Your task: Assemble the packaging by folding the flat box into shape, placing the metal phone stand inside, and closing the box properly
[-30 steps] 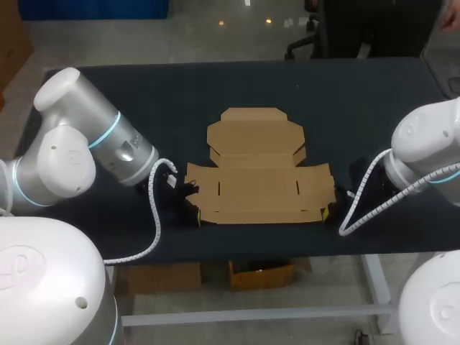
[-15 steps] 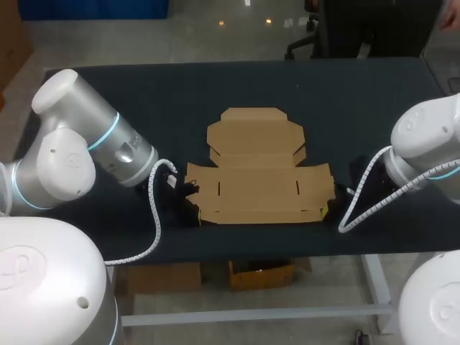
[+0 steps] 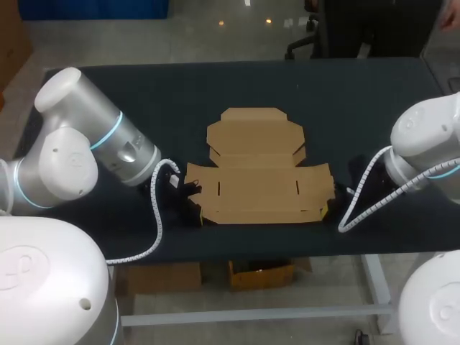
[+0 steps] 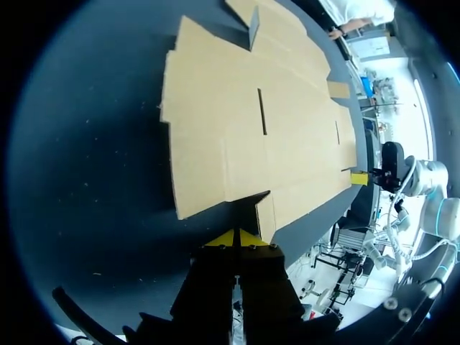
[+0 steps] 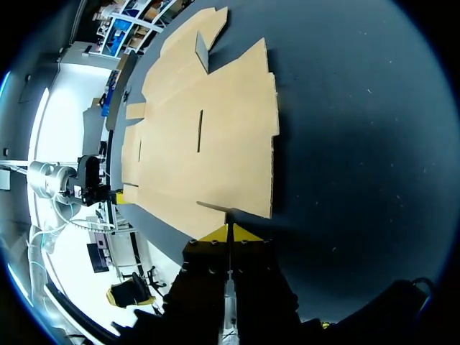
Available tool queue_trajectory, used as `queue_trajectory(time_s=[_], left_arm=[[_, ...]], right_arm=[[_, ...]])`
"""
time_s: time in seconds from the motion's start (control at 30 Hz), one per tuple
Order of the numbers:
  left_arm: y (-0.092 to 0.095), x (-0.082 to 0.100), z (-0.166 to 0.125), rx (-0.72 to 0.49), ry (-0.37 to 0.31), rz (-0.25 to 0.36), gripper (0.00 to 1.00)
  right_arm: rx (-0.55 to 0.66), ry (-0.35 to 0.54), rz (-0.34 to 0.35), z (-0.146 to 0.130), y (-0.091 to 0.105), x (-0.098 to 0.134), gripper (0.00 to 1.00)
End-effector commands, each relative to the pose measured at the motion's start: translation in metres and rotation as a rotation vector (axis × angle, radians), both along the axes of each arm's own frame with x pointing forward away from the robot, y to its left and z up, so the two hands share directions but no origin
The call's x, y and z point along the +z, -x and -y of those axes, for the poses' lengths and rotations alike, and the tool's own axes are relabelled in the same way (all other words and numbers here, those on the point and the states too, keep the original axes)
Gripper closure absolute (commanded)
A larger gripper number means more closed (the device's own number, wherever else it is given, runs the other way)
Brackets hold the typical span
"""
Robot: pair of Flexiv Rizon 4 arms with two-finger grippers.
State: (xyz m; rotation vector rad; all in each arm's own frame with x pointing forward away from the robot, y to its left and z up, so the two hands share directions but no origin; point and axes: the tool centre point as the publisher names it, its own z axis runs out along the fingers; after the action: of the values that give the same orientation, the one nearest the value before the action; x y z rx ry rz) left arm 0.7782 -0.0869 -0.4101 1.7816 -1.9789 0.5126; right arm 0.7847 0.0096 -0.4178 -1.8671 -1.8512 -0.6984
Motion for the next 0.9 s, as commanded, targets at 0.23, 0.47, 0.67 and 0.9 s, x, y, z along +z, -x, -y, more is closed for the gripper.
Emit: queue_trajectory(time_s=[0.23,0.47,0.67,0.9], left_arm=[[-0.001,-0.002,0.000,0.004,-0.007,-0.009,1.00],[0.000,-0.002,-0.001,0.004,-0.008,-0.007,1.00],[0.001,-0.003,-0.001,0.004,-0.012,-0.011,1.00],[0.002,-0.003,-0.001,0.000,-0.014,-0.009,1.00]], right_arm=[[-0.029,-0.003,-0.030,0.004,0.010,-0.005,1.00],[-0.036,0.002,-0.043,0.005,0.007,-0.011,1.00],[-0.025,-0.017,-0.053,-0.003,0.001,-0.017,1.00],[-0.020,-0.029,-0.050,-0.005,0.002,-0.016,1.00]])
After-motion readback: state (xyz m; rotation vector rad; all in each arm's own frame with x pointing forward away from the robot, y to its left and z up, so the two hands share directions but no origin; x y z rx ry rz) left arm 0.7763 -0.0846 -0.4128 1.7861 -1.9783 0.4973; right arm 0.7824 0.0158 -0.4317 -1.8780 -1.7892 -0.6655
